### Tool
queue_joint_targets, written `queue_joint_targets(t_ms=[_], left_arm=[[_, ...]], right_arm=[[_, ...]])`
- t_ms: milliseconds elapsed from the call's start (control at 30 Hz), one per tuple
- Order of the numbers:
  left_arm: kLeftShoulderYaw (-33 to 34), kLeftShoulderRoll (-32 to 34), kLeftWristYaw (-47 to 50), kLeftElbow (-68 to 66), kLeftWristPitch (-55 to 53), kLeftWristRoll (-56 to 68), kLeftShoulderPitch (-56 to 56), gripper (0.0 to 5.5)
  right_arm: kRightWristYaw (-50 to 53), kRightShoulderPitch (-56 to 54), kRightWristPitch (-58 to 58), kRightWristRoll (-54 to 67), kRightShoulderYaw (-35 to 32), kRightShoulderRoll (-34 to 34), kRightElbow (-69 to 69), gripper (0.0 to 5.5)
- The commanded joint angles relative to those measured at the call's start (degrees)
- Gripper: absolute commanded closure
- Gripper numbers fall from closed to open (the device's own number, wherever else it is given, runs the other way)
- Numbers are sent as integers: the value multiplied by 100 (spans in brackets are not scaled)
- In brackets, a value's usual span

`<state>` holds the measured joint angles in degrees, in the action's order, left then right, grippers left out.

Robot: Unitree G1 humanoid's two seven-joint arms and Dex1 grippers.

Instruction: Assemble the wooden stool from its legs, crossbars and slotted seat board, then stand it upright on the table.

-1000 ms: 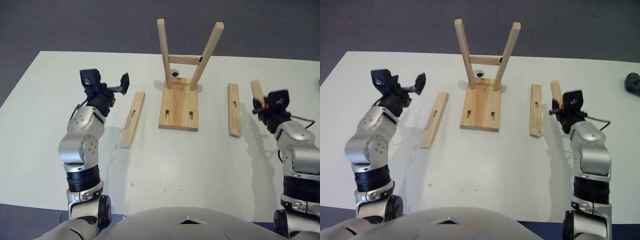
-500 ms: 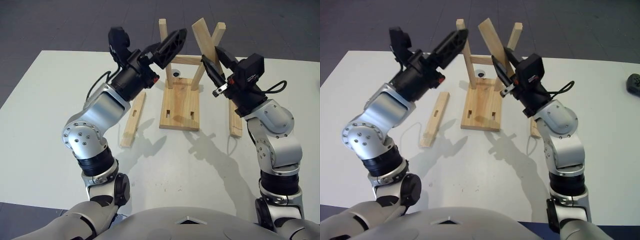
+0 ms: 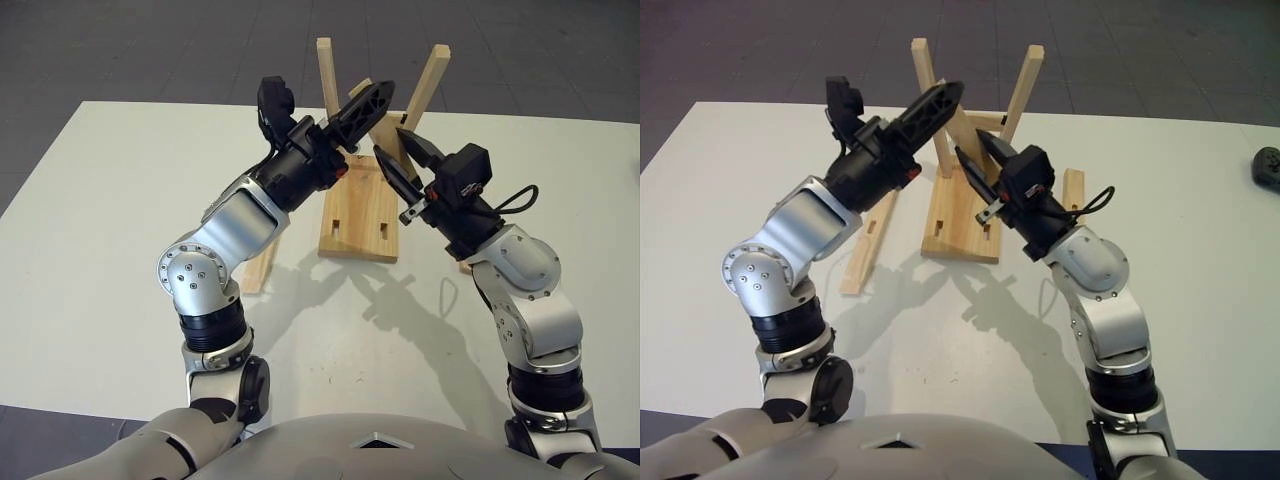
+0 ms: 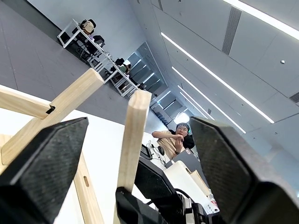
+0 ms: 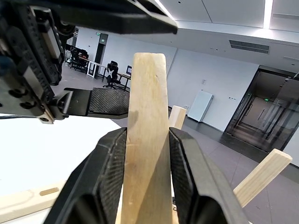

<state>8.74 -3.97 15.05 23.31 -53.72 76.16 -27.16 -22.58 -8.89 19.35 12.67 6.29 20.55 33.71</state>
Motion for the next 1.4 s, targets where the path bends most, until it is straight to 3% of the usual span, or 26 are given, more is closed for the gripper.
queue_joint_targets(t_ms=[33,533,833,867,1000,1133,1267,1400], left_arm=[[-198,160,44,-1,9,7,25,219],[-436,488,-59,109,317,-334,175,471],[-566,743,-206,152,489,-737,230,496],[-565,846,-262,160,551,-944,190,498],[-351,1519,-451,243,1134,-2263,48,508],[41,2171,-578,835,1529,-3222,723,508],[192,2076,-641,1361,1578,-3396,2055,508],[140,1697,-1040,677,1972,-3526,2581,508]], right_arm=[[-101,61,197,39,227,-4,174,417],[2,104,366,-186,244,44,220,417],[22,143,518,-12,235,-62,210,417],[20,153,626,107,202,-103,219,380],[39,187,953,372,-28,-91,181,314],[39,248,940,326,-305,47,17,257],[55,304,855,249,-420,95,-130,198],[261,547,879,126,-518,53,42,136]])
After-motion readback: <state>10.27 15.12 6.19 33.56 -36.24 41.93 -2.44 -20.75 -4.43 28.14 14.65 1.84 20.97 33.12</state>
